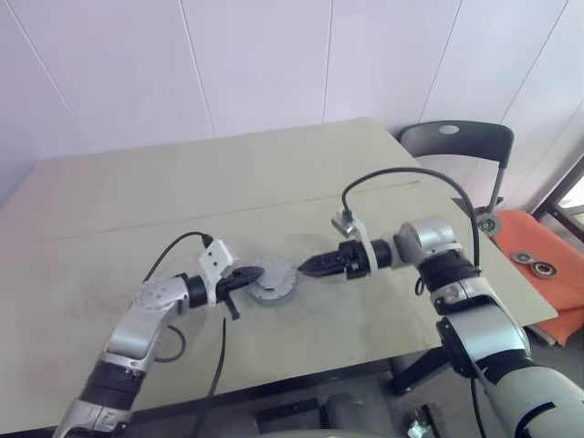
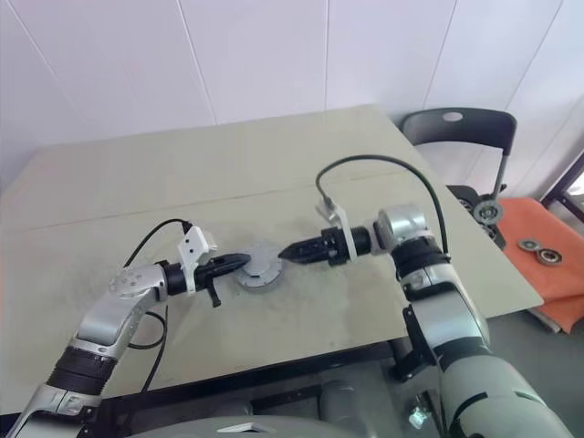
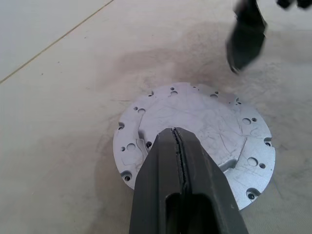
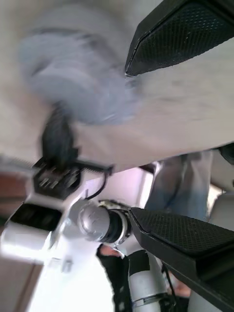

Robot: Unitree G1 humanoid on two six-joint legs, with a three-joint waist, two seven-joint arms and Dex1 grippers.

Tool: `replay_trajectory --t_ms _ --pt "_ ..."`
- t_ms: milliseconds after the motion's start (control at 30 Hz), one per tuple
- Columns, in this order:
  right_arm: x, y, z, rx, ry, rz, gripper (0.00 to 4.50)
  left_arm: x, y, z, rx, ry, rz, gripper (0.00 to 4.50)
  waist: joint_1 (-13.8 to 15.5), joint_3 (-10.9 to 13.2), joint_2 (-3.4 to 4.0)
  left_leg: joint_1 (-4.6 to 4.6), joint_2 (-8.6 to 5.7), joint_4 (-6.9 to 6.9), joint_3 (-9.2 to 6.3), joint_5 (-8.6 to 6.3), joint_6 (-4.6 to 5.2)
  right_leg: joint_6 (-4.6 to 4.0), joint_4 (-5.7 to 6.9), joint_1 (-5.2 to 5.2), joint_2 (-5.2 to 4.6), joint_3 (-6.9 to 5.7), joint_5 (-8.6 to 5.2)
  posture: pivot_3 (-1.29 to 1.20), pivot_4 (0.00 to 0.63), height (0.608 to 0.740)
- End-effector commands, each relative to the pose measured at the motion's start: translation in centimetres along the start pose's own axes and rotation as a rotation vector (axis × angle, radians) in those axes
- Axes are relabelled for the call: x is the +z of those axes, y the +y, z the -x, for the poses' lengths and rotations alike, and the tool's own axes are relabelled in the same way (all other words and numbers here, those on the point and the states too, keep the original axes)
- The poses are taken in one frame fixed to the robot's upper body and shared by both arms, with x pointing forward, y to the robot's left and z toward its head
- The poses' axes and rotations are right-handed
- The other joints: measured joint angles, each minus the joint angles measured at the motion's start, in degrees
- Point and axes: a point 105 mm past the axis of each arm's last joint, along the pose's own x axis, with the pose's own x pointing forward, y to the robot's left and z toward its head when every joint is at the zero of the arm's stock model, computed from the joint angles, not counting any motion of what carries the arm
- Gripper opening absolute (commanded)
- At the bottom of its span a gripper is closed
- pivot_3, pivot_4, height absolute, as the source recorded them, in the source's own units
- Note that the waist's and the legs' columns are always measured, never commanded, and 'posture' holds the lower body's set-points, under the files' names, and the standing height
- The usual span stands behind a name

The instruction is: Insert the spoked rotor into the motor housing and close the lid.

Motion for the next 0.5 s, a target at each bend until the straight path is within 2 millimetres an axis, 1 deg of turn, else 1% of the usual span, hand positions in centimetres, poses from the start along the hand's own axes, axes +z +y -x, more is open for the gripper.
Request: replay_trajectory --t_ms 33,167,400,500 --pt "0.1 0.3 -0.1 -0.004 0.002 -0.011 4.48 -4.7 -0.9 0.6 -0.002 0.174 0.101 0.00 -0.04 0.02 0.03 0.00 0.00 0.01 0.01 0.00 0.00 0.00 0.00 0.00 0.00 0.00 0.00 0.00 0.000 0.740" --pt "-0.1 -1.4 -0.2 -0.076 -0.025 -0.064 4.48 -4.7 -0.8 0.6 0.007 0.171 0.099 0.00 -0.03 0.01 -0.03 0.01 0.00 0.02 0.00 0.00 0.00 0.00 0.01 0.01 0.02 0.00 0.00 0.00 0.000 0.740" --pt "-0.2 -2.0 -0.9 -0.126 -0.023 -0.079 4.48 -4.7 -0.9 0.4 0.021 0.161 0.104 0.00 -0.18 -0.02 -0.06 0.06 0.00 0.04 0.01 0.00 0.00 0.01 0.03 0.05 0.03 0.00 0.01 0.00 0.000 0.740" --pt "0.2 -2.3 -1.2 -0.161 -0.032 -0.081 4.48 -4.7 -0.9 0.3 0.032 0.155 0.108 0.00 -0.40 -0.08 -0.10 0.13 0.00 0.08 0.00 0.00 0.00 0.00 0.06 0.12 0.04 0.00 0.00 0.00 0.000 0.740"
